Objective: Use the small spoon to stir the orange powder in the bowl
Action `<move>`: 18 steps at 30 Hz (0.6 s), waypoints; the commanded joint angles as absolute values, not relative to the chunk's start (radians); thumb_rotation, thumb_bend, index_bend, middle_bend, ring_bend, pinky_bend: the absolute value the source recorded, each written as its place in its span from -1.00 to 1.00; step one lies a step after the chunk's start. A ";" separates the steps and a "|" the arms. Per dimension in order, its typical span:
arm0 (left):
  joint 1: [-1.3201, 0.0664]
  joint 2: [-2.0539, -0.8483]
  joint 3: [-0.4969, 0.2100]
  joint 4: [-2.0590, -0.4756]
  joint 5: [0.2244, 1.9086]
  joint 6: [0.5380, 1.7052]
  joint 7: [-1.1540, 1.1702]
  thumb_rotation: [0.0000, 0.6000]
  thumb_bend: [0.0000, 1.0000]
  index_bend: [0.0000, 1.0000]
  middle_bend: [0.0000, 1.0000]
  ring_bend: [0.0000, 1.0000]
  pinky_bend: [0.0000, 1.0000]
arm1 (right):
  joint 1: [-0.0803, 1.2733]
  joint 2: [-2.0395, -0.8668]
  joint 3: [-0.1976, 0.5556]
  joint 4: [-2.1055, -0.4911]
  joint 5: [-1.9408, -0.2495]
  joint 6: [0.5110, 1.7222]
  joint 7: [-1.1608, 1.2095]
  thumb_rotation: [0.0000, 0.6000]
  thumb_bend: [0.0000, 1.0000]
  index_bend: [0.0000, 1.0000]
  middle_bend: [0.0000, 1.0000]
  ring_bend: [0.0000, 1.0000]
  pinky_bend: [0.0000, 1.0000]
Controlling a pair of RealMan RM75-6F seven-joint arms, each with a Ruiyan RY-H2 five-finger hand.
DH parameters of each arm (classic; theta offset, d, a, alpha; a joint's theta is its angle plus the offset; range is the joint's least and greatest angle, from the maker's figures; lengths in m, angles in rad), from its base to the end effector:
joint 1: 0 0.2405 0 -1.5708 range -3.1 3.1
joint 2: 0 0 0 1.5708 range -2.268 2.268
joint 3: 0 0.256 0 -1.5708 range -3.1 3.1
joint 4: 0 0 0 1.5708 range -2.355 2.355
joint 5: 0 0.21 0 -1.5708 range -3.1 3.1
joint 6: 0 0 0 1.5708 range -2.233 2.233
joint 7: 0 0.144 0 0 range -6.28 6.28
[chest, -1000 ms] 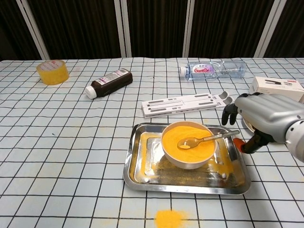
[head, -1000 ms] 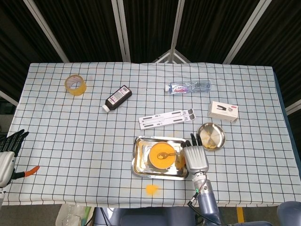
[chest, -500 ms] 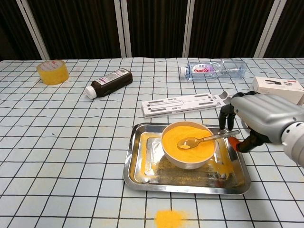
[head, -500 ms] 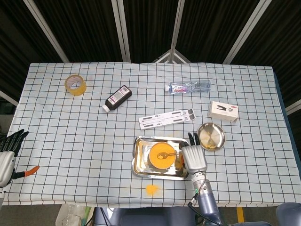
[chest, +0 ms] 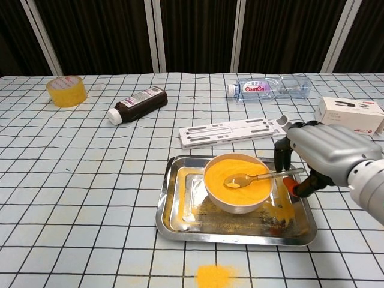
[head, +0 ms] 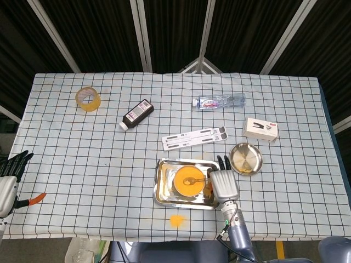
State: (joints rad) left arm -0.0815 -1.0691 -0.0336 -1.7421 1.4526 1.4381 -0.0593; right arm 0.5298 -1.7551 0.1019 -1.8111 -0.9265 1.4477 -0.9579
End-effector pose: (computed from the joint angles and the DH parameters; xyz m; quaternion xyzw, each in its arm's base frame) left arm -0.2991 0.1743 0.1567 -0.5652 -0.4579 -0.4011 0.5568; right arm -0.1359 -0.2398 -0.0366 0.6902 -0.4025 0.2889 0.5274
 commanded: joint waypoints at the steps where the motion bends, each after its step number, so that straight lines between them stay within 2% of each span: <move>1: -0.081 -1.070 -0.034 -1.742 1.453 1.439 -0.059 1.00 -1.00 -1.00 -1.00 -1.00 -1.00 | 0.529 -1.759 0.103 -1.809 -0.927 1.445 -0.957 1.00 -0.02 -0.03 -0.16 -0.86 -1.00; 18: -0.082 -1.068 -0.034 -1.742 1.452 1.437 -0.062 1.00 -1.00 -1.00 -1.00 -1.00 -1.00 | 0.523 -1.768 0.117 -1.807 -0.929 1.443 -0.955 1.00 -0.02 -0.03 -0.16 -0.86 -1.00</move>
State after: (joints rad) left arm -0.0818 -1.0684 -0.0337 -1.7425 1.4522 1.4374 -0.0619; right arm 0.5232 -1.7687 0.1163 -1.8069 -0.9287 1.4431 -0.9547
